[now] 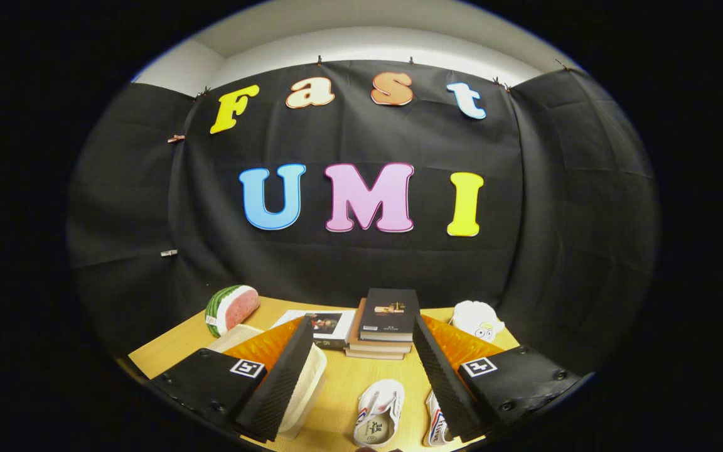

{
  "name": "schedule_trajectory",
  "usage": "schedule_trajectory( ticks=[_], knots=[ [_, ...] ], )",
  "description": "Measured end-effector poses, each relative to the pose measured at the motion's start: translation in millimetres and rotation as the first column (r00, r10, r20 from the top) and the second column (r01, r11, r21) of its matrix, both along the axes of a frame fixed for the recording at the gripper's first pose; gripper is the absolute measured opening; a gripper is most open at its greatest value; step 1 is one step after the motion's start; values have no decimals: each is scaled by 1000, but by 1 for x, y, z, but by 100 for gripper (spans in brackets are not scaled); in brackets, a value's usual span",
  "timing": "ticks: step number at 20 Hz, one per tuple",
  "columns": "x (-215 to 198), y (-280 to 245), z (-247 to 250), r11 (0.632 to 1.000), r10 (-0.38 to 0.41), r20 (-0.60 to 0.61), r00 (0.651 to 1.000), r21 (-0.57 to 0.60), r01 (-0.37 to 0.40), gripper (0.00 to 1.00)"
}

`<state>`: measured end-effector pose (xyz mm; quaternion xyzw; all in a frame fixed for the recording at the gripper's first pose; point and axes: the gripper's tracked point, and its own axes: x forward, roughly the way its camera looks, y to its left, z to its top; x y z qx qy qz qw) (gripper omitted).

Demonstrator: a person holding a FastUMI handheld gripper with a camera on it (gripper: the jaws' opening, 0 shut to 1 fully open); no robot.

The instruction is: Open the storage box then place both shoes into the box .Put the left shoe in first, then the right shoe, with the right side of both shoes facing outward in a uniform manner.

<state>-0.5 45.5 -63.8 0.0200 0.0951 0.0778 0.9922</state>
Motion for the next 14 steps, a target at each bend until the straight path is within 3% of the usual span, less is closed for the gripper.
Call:
schedule_trajectory(
  ticks=[4,7,11,14],
  knots=[
    [-1,19,-31,994,82,-137,987,83,-71,98],
    [-8,39,-64,974,169,-284,944,194,-116,98],
    [-25,62,-99,938,289,-418,861,304,-167,98],
    [-42,81,-133,901,383,-514,768,390,-188,98]
  ],
)
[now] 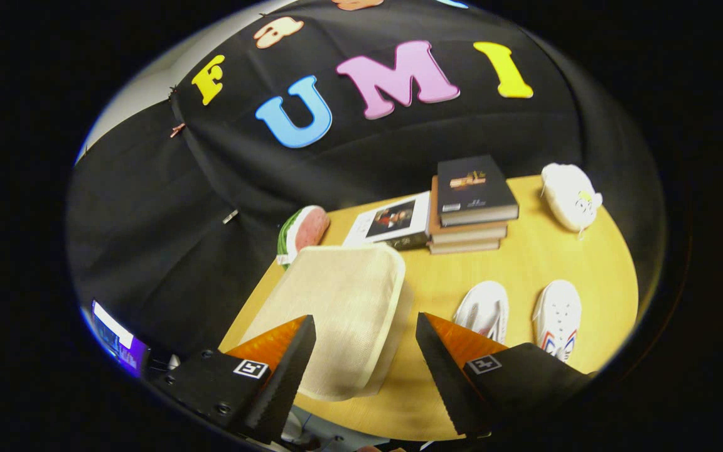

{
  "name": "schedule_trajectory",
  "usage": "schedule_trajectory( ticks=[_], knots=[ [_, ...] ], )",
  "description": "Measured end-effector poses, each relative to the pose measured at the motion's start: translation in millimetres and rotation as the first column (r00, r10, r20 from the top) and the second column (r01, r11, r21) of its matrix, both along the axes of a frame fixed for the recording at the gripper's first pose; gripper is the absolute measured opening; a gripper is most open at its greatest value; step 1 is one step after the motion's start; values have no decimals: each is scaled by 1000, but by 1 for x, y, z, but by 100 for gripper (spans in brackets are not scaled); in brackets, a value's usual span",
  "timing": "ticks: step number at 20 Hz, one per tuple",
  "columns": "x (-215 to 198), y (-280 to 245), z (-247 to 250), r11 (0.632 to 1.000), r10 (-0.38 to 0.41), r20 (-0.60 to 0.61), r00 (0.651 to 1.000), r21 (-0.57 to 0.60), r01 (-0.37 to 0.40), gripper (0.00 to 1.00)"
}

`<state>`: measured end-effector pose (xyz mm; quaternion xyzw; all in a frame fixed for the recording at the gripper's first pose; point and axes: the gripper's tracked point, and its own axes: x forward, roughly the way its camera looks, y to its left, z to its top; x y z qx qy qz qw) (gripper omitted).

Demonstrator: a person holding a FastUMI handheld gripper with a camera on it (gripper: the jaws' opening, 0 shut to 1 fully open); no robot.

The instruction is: Open the storage box then place both shoes into the box .Put the left shoe in first, then the right shoe, with the right side of both shoes facing outward in a uniform manner.

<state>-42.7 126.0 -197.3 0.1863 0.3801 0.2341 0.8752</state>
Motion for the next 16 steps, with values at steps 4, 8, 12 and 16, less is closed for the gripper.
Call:
schedule_trajectory(
  ticks=[4,8,12,16],
  knots=[
    [-9,16,-31,992,30,-183,983,128,-6,98],
    [-16,25,-58,980,71,-288,955,198,-13,98],
    [-21,43,-61,952,137,-343,929,305,-27,96],
    [-25,54,-57,931,198,-343,918,358,-67,81]
  ],
)
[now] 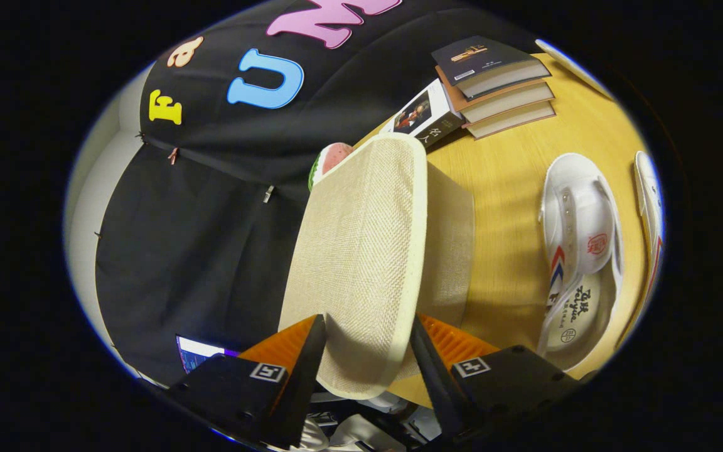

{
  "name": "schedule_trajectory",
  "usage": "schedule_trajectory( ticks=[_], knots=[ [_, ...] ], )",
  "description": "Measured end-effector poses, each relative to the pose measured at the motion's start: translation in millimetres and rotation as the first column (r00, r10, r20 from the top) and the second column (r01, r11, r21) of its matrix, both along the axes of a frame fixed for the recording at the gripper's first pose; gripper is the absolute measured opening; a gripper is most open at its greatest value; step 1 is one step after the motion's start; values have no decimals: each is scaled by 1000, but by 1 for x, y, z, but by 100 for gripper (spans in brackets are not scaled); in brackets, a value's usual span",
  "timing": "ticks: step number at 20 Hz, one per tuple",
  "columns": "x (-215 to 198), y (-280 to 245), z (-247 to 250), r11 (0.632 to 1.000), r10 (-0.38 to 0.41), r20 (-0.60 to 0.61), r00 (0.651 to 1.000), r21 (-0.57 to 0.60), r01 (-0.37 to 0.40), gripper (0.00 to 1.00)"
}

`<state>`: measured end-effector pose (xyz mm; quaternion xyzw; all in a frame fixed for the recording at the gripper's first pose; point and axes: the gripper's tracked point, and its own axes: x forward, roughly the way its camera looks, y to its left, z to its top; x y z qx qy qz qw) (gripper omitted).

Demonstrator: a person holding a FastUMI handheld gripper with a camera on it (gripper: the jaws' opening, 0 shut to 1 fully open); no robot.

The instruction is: Open the storage box then place both shoes into the box .Put the left shoe in first, then the right shoe, with the right side of both shoes facing outward in a uniform manner.

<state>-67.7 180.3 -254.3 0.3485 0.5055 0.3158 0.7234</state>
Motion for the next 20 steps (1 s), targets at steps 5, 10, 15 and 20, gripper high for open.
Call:
schedule_trajectory(
  ticks=[5,10,15,20],
  knots=[
    [-2,0,-4,1000,22,-132,991,25,-19,62],
    [-1,-1,5,999,22,-214,977,44,-13,14],
    [2,-1,9,999,11,-187,982,-35,-18,5],
    [5,-4,27,993,14,-155,988,-113,-32,5]
  ],
)
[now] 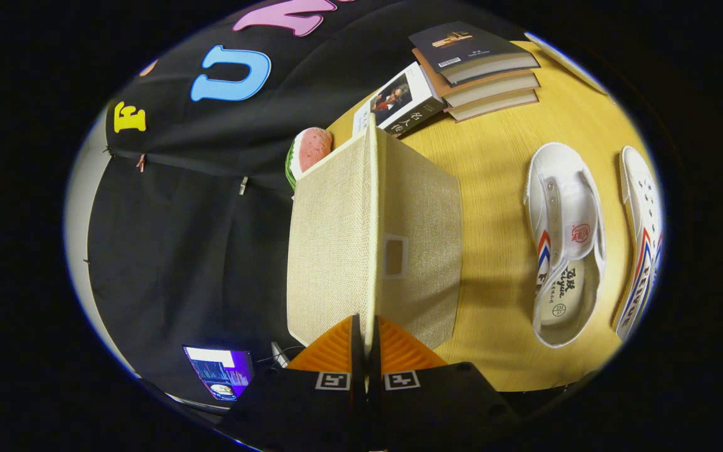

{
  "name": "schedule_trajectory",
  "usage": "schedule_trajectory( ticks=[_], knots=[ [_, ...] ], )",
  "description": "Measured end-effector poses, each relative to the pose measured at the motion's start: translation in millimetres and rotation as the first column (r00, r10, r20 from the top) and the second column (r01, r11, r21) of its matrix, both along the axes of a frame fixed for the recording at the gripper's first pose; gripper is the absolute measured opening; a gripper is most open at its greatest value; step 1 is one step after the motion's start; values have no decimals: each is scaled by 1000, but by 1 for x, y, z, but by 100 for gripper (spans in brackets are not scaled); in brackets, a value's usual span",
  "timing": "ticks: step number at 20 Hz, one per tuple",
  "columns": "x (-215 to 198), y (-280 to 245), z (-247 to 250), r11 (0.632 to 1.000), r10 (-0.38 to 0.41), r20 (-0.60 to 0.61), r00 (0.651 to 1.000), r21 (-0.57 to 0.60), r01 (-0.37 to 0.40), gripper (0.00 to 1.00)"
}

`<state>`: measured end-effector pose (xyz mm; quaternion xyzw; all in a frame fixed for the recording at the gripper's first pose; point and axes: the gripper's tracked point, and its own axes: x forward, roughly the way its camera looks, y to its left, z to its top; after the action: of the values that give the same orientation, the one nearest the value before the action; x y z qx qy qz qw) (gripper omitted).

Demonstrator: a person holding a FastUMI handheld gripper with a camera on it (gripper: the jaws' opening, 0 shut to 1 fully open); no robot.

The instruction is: Open the storage box then place both shoes into the box .Put the left shoe in first, then the right shoe, with the right side of both shoes facing outward in a uniform manner.

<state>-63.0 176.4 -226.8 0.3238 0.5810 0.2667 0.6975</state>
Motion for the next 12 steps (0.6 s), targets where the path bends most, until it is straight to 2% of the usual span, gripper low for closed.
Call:
schedule_trajectory(
  ticks=[6,12],
  knots=[
    [10,14,52,1000,7,66,998,21,-9,5],
    [12,52,99,998,31,117,993,53,-37,5]
  ],
)
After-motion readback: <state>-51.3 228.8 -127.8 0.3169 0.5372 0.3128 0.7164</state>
